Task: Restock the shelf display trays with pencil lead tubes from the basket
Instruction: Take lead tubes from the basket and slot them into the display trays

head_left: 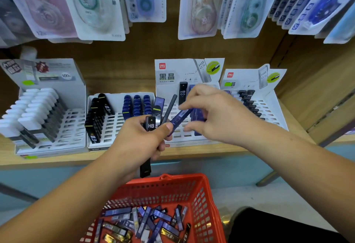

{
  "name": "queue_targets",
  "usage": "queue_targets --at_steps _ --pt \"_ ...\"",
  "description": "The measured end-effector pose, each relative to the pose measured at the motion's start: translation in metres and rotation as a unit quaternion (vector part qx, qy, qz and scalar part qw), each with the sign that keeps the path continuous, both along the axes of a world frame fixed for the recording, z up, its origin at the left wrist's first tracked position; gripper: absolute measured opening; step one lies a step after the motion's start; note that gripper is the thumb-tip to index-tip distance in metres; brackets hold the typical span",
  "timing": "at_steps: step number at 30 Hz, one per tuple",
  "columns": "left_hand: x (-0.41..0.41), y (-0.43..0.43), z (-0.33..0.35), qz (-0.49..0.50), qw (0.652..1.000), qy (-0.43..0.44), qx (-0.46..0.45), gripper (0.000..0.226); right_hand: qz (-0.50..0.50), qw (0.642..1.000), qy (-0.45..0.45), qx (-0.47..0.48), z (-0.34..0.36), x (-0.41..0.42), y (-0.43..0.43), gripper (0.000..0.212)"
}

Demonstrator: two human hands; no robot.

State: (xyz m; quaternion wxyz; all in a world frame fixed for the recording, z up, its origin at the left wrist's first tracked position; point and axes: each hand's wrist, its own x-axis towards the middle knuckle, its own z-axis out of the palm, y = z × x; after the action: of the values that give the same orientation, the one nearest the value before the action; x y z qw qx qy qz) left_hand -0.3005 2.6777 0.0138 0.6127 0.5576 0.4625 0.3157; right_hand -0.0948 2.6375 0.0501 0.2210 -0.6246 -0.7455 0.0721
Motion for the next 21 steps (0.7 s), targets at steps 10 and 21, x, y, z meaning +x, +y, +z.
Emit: queue_targets --at_steps 10,21 --pt "-0.019 0.017 0.017 0.030 0.993 -0.104 -0.036 0.026 -0.017 0.979 0.202 0.003 -0.009 -0.027 0.014 0.023" --pt "-0.028 0.029 0.010 0.060 0.998 -0.017 -0.011 0.016 -0.145 0.927 0.345 0.019 0.018 -0.019 0.060 0.017"
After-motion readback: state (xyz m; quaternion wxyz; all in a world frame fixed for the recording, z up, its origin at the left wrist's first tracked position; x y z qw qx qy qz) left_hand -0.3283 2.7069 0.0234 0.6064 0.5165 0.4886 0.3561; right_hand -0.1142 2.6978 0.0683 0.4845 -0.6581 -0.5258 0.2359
